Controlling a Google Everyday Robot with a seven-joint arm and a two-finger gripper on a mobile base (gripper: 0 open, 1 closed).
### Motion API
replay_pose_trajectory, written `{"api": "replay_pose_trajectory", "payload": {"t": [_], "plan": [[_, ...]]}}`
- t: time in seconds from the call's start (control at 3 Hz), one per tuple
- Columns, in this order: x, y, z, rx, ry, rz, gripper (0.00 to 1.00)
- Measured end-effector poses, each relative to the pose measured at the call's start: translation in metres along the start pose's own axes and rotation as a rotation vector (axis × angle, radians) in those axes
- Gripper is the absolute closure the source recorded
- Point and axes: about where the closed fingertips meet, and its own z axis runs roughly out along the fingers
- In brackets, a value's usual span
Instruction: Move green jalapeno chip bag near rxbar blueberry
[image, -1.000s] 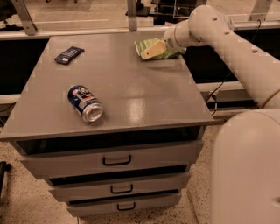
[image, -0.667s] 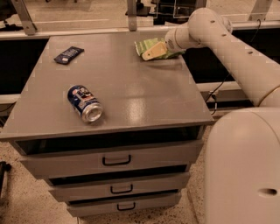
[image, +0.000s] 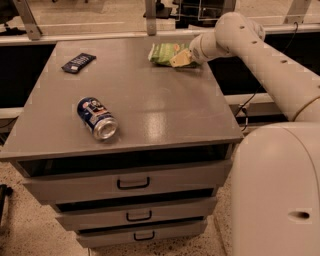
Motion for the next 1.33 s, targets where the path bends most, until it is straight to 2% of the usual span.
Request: {"api": "replay_pose_trajectory", "payload": {"t": [0.67,1.0,1.33], "plan": [[0.001,0.008,-0.004,-0.023,-0.007,0.013,0.85],[-0.019,0.012,-0.014,-0.029,-0.058,-0.008,1.00],[-0.056,0.008,-0.038,-0.002,-0.141,-0.056,1.00]]}}
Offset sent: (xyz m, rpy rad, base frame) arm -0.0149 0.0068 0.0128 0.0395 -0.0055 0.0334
